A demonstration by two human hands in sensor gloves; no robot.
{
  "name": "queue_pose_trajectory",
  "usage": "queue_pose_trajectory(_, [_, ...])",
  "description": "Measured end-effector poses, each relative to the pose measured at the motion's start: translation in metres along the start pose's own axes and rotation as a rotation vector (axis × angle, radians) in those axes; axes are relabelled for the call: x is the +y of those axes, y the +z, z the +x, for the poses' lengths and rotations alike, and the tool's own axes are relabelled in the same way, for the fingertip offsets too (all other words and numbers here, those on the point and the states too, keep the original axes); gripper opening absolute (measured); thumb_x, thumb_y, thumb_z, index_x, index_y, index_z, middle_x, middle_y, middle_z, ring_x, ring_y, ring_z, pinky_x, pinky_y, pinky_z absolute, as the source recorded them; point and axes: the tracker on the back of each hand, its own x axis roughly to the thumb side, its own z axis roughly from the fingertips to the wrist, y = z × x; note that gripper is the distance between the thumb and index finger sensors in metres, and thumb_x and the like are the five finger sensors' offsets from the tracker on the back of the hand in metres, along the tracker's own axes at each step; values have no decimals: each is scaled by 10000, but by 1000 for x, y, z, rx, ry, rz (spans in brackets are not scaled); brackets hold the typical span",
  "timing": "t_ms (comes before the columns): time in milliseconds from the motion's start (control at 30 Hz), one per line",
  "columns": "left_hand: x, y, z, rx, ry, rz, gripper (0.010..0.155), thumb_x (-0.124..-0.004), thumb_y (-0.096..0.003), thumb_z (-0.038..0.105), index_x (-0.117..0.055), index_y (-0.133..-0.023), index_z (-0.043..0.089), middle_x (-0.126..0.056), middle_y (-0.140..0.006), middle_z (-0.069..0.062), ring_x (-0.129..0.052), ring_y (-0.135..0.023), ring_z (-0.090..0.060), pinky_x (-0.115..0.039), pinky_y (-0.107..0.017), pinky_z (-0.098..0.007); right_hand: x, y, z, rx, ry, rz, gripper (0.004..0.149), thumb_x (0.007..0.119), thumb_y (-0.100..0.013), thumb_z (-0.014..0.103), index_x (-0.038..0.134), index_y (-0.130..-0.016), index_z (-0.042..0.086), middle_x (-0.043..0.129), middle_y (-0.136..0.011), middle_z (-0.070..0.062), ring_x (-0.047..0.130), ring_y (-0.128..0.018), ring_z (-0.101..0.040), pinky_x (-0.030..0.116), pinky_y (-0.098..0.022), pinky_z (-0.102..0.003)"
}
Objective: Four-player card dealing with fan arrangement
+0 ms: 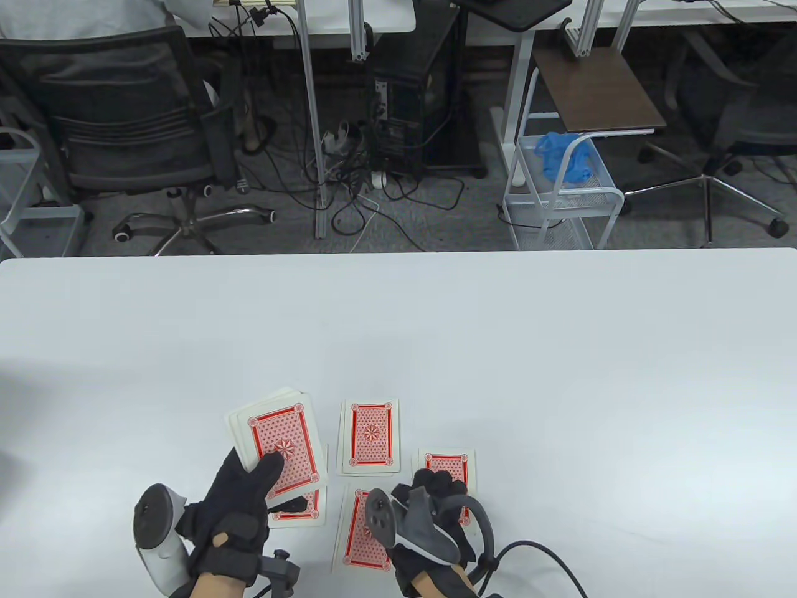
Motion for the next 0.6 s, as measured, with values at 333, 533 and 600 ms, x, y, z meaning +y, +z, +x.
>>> queue_pose_trajectory(333, [-50,1,-20,101,50,-241,531,-895,-512,393,-750,-1013,297,-962,-978,65,-1097,-741,-325,-1006,-345,-440,-38,21,-8,-99,-457,-386,658,672,-568,583,680,-970,63,859,-742,-84,969,-485,-278,833,-430,-582])
queue_pose_trajectory(533, [-48,-1,-21,94,77,-270,533,-906,-504,381,-752,-1008,304,-972,-970,75,-1093,-740,-328,-997,-348,-447,-51,25,-3,-140,-386,-491,539,739,-548,509,748,-855,67,866,-591,-9,961,-494,-244,836,-453,-572])
queue_pose_trajectory(600, [-46,-1,-21,91,111,-281,530,-899,-508,388,-752,-1010,301,-972,-970,72,-1090,-739,-334,-993,-348,-450,-53,25,-3,-148,-447,-485,517,752,-547,483,758,-852,65,880,-596,-10,971,-512,-250,838,-463,-574])
